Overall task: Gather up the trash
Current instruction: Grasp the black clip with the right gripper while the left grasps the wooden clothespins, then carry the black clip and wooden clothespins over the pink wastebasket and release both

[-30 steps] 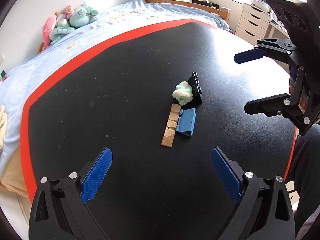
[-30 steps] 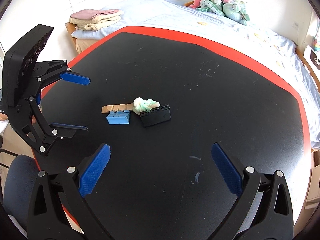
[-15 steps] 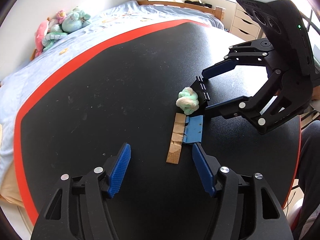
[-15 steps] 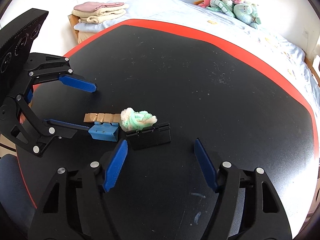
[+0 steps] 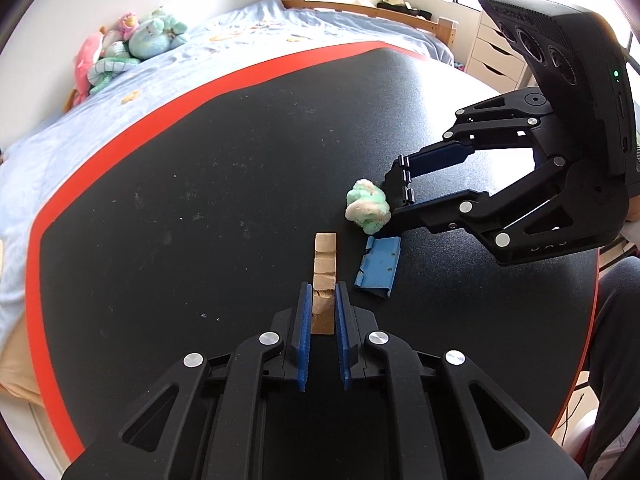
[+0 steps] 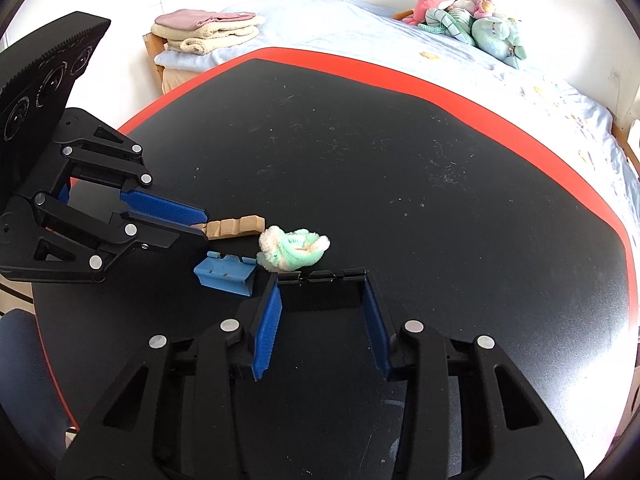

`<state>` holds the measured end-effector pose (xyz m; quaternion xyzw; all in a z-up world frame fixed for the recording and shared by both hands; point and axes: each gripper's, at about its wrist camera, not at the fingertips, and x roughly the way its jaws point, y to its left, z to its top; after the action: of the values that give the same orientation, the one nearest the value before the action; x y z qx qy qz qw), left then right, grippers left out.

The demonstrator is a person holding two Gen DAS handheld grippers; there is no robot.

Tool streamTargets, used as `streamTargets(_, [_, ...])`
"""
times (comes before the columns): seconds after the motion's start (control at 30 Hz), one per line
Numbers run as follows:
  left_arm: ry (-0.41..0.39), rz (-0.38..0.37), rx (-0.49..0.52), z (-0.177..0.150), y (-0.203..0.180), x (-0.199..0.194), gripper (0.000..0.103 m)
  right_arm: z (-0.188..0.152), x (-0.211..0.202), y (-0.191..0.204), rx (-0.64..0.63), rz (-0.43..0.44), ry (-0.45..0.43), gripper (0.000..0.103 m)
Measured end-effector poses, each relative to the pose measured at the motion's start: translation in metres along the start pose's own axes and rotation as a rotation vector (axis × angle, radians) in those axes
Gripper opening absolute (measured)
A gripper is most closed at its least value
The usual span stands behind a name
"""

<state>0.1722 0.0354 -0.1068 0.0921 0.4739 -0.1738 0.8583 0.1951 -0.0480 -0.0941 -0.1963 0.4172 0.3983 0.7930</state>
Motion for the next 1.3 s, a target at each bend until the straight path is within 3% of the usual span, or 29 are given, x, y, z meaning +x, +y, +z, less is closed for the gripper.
streamTargets(0.37, [-0.037,0.011,-0.062,-0.001,-0.012,-0.043,0.012,-0.01,-0.049,0.007,0.041,-0.018,-0.033,0.04])
streamTargets(0.63, [-0.071,0.006,-0.072,-0.014,-0.051,-0.094,0.012,-0.03,-0.109,0.032,0.074,-0.026,-0.055,0.04])
streamTargets(1.0, [-0.088,-0.015,-0.077,-0.049,-0.108,-0.134,0.012,-0.089,-0.182,0.082,0.104,-0.027,-0.086,0.04])
streamTargets(1.3, [-0.079,-0.028,-0.082,-0.084,-0.144,-0.148,0.012,-0.14,-0.198,0.114,0.118,-0.01,-0.056,0.04])
